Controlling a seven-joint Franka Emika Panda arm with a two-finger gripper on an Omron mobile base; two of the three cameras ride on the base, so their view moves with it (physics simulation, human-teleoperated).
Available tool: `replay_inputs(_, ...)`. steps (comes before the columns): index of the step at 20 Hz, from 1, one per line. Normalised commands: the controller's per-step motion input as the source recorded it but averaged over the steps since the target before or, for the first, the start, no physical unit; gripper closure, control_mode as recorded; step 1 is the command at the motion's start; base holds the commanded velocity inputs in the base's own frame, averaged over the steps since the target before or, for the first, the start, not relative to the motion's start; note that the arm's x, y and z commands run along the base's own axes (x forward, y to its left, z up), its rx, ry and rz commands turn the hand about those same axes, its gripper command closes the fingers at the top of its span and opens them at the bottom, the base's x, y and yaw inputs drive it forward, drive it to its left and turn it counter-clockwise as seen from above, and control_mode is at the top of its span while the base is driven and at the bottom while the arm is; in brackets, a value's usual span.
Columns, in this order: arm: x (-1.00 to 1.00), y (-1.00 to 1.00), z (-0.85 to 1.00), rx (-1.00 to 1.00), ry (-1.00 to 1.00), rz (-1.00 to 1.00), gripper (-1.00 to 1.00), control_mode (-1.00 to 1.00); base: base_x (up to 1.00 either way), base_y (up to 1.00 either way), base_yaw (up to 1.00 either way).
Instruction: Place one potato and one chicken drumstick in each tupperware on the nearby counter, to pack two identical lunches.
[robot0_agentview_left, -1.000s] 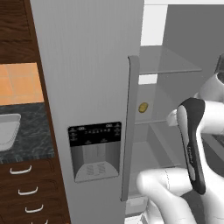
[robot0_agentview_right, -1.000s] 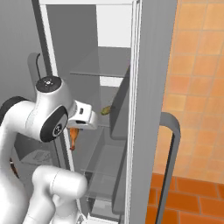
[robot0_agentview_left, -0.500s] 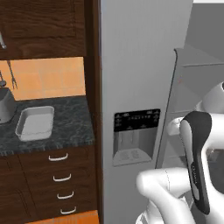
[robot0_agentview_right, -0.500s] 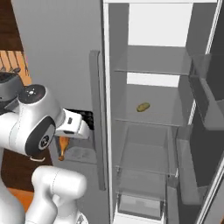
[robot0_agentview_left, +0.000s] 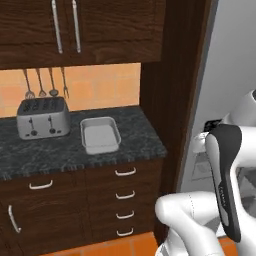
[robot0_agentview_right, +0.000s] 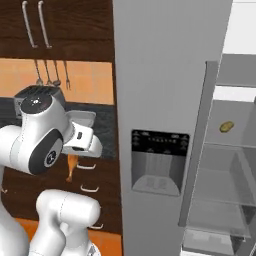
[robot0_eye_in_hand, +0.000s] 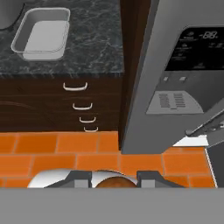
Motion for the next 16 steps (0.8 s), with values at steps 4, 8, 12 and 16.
replay_inputs(4, 0.0, 0.0, 0.0, 0.0, 0.0, 0.0, 1.0, 1.0, -0.06, 1.0, 0.0)
replay_inputs(8, 0.0, 0.0, 0.0, 0.0, 0.0, 0.0, 1.0, 1.0, 0.0, 1.0, -0.01)
replay_inputs(12, 0.0, 0.0, 0.0, 0.0, 0.0, 0.0, 1.0, 1.0, 0.2, 0.9, -0.09)
replay_inputs(16, 0.0, 0.0, 0.0, 0.0, 0.0, 0.0, 1.0, 1.0, 0.91, 0.26, -0.04)
